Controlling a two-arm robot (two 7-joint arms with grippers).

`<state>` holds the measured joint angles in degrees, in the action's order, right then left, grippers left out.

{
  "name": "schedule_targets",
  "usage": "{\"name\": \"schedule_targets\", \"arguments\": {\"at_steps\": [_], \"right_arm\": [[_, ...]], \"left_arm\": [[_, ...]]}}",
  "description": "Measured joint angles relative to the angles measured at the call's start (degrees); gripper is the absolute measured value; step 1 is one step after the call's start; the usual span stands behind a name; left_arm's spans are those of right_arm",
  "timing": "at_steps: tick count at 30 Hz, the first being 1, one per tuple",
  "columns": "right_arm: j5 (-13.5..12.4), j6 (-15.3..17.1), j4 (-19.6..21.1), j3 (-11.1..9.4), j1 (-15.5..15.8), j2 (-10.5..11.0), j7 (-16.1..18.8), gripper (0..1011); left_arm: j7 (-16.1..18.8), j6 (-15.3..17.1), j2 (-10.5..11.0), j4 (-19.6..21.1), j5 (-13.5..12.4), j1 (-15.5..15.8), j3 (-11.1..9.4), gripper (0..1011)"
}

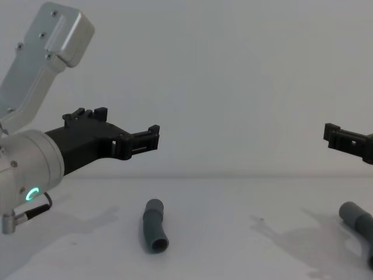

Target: Use both hands to pick up one end of the pipe from the table, align the ends, and insert them.

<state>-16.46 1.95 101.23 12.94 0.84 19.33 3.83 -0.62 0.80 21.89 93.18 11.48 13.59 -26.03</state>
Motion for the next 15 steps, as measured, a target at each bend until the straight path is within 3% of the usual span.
{"name": "schedule_targets", "arguments": {"at_steps": [15], "right_arm": [[0.0, 0.0, 0.0, 0.0, 0.0, 0.0, 0.0, 1001]], "left_arm": [[0.0, 0.0, -0.06, -0.01, 0.0, 0.03, 0.0, 1006]]}}
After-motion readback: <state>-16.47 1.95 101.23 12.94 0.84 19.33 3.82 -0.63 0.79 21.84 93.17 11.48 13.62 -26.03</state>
